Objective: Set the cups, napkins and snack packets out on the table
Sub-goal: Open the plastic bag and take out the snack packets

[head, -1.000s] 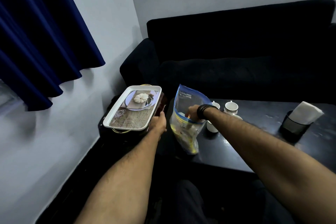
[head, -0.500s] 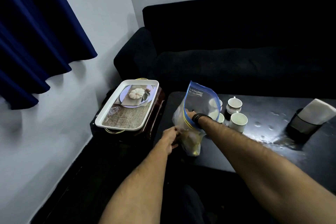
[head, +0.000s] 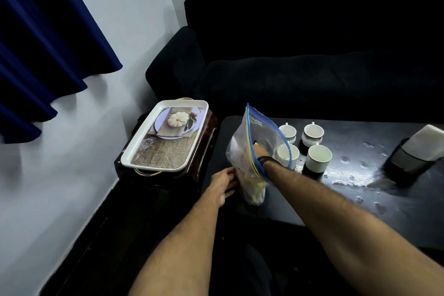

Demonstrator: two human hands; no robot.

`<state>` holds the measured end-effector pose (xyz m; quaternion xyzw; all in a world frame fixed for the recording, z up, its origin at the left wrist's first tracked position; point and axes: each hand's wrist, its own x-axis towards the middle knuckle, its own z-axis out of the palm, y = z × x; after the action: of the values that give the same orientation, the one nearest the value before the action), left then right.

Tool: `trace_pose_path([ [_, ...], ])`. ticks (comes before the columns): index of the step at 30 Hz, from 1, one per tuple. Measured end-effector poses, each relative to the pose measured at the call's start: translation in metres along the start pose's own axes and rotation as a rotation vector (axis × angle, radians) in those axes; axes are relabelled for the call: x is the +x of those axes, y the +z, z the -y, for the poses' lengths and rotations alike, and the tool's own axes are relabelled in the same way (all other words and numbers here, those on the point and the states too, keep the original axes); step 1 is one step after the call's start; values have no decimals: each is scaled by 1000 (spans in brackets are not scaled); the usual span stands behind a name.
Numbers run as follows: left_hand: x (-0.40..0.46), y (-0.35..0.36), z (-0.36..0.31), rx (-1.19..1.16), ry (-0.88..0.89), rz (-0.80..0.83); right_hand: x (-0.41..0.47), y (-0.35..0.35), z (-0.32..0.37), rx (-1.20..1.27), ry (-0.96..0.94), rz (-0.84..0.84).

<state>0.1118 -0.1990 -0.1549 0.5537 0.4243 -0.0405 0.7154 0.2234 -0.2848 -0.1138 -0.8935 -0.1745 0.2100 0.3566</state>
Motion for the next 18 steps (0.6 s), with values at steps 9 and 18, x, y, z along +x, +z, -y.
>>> trace_pose_path([
  [9, -15, 4, -35, 157, 312, -57, 4, -58, 51, -189, -56, 51],
  [18, -40, 8, -62, 269, 558, -138, -20, -97, 81, -168, -340, -163],
])
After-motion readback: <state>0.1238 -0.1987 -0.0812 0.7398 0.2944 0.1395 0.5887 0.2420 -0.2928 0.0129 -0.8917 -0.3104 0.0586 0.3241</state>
